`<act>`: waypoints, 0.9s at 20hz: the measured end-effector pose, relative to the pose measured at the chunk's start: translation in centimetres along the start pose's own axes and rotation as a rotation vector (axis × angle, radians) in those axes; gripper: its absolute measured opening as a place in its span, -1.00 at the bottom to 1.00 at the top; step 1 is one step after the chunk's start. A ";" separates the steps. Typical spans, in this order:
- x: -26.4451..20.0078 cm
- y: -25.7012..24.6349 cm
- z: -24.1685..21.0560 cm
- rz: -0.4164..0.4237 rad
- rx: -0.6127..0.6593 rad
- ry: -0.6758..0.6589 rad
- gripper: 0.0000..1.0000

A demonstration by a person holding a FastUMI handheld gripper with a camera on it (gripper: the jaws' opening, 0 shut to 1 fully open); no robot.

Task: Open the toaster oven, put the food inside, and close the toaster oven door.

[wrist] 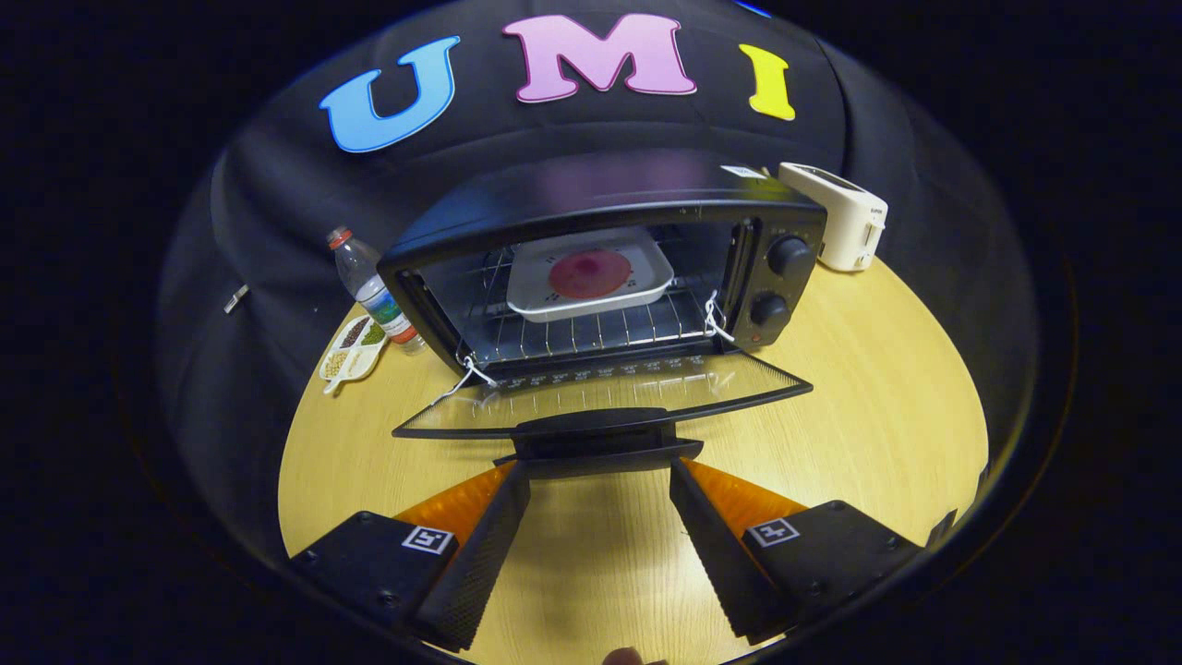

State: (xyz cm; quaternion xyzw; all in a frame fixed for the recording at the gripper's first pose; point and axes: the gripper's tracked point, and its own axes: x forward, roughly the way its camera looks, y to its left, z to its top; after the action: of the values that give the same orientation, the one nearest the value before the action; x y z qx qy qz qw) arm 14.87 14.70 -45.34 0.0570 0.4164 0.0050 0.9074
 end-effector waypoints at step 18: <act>-9.3 -0.9 15.1 0.057 -0.087 -0.413 0.98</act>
State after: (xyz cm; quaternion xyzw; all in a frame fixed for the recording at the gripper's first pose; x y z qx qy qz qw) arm 20.15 11.75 -28.63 0.0292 0.2193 0.0369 0.9745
